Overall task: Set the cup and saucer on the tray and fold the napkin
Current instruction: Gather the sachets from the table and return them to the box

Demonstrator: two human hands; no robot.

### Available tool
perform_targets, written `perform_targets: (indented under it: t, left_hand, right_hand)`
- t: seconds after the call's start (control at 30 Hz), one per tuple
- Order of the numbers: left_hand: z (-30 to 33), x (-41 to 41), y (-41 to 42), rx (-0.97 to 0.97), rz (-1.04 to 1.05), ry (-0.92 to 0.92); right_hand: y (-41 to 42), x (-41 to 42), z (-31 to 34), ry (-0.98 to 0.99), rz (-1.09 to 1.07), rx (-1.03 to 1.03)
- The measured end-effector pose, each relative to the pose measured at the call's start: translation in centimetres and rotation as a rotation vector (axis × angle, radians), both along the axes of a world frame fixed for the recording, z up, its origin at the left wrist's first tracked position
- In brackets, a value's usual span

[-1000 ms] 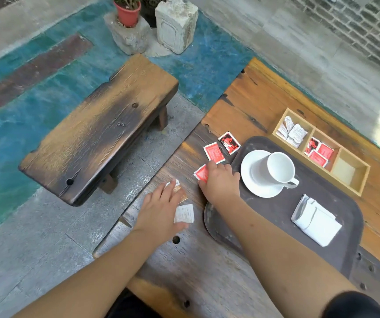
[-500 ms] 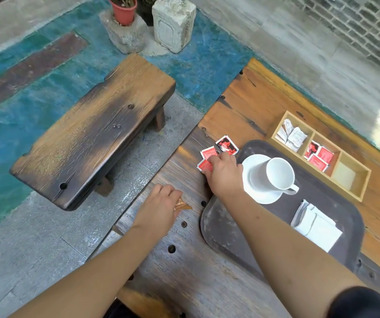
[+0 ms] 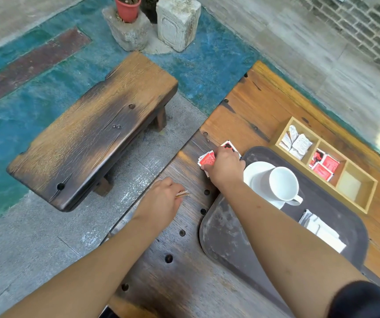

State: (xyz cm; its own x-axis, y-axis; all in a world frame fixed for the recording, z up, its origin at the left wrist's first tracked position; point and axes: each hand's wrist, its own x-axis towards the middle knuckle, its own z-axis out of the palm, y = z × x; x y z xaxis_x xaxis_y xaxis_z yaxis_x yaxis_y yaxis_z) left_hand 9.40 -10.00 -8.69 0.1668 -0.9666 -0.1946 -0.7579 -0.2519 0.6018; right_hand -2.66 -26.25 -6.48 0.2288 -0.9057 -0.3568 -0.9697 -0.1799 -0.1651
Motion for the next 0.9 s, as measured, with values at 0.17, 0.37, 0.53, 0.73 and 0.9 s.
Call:
perform_targets:
  t: [0.17, 0.37, 0.53, 0.73, 0.9]
  left_hand:
    - [0.1, 0.0, -0.7, 0.003, 0.002, 0.032]
    - [-0.1, 0.1, -1.1, 0.011, 0.01, 0.035]
    - [0.2, 0.4, -1.0, 0.039, 0.033, 0.056]
    - [0.9, 0.7, -0.8, 0.089, 0.114, 0.096]
    - [2.5, 1.0, -2.4, 0.172, 0.288, 0.185]
  right_hand:
    - [-1.7, -0.8, 0.3, 0.083, 0.01, -0.082]
    - [-3.9, -1.5, 0.4, 0.134, -0.011, 0.023]
    - [-4.1, -1.6, 0.3, 0.105, -0.014, -0.019]
    - [-3.3, -1.2, 0.9, 0.177, 0.111, -0.004]
    - [-0.6, -1.6, 3.3, 0.099, 0.303, -0.008]
